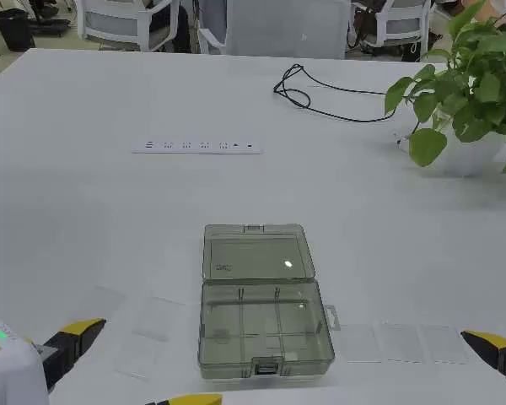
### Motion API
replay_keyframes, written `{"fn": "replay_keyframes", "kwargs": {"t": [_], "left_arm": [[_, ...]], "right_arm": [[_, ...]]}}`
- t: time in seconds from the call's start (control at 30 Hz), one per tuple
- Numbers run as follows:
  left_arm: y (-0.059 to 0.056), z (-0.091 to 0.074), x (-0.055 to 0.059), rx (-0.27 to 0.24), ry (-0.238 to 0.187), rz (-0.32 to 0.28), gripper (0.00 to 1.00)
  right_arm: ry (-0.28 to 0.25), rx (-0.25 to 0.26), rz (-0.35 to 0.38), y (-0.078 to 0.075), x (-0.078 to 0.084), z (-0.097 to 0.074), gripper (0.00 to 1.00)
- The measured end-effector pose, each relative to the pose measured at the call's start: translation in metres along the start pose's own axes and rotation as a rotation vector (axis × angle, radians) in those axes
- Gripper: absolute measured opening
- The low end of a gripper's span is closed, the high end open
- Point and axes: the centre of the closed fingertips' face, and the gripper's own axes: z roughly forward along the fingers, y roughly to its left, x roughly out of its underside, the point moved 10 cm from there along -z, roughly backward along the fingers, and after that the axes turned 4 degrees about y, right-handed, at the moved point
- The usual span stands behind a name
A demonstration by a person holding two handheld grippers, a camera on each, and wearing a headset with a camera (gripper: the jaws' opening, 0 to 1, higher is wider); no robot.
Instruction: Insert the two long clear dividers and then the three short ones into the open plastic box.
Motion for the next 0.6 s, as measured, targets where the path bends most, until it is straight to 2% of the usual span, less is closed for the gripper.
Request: {"fn": "replay_keyframes", "kwargs": {"t": [0.6], "left_arm": [[-0.0001, 0.0009, 0.0008, -0.005, 0.011, 0.002, 1.00]], "right_arm": [[-0.002, 0.006, 0.011, -0.0022, 0.0026, 0.0014, 1.00]]}}
